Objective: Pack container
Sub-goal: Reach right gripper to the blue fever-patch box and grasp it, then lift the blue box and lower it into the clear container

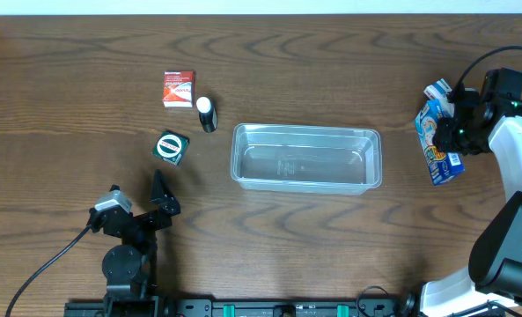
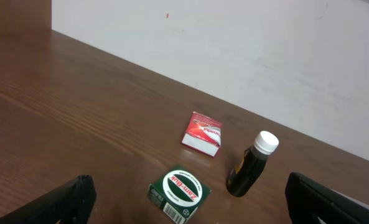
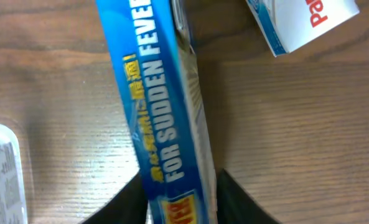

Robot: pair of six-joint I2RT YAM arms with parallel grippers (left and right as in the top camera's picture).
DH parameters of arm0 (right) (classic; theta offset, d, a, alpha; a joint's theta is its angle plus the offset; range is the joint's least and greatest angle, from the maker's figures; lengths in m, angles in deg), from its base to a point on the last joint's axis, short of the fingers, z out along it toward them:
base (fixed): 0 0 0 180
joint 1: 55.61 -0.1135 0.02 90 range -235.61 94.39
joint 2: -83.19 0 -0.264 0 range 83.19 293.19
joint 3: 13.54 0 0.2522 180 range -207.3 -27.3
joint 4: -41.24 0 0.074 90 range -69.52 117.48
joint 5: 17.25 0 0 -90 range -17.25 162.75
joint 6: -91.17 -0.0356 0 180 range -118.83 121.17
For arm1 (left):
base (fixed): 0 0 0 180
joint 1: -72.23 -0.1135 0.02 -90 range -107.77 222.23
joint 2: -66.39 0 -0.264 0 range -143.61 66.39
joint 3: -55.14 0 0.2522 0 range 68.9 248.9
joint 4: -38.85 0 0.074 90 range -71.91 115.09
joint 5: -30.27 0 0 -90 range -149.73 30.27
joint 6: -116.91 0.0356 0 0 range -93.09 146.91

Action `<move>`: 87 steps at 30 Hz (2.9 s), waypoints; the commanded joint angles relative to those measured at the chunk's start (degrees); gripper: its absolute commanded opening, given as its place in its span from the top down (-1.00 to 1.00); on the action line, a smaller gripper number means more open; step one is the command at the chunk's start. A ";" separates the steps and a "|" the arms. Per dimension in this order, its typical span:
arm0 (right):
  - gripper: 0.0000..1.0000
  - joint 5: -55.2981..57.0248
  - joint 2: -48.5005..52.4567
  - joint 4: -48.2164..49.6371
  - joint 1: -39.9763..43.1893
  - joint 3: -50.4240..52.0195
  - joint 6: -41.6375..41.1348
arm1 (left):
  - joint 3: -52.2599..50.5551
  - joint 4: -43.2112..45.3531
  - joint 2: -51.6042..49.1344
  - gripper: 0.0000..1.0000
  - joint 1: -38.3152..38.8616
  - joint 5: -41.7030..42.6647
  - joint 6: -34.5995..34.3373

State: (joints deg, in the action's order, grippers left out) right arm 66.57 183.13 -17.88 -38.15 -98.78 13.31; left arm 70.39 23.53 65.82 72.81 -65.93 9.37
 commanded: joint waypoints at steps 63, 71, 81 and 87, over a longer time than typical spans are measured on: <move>0.57 -14.75 -10.78 -20.52 -37.24 -15.82 34.73 | -1.27 -2.08 0.35 -0.96 -0.24 -0.70 1.01; 0.52 -15.06 -6.01 -19.58 -37.22 -15.28 39.01 | -1.27 -2.05 0.35 -0.96 -0.24 -0.70 1.01; 0.51 -15.34 -2.43 -17.88 -36.87 -15.28 39.71 | -1.27 -2.08 0.35 -0.96 -0.24 -0.70 1.01; 0.49 -16.85 -2.43 -17.94 -36.87 -15.28 37.99 | -1.27 -2.05 0.35 -0.96 -0.24 -0.70 1.01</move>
State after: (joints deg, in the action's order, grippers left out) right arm 51.97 180.57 -35.72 -74.92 -114.21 51.78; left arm 70.39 23.53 65.82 72.81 -65.93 9.40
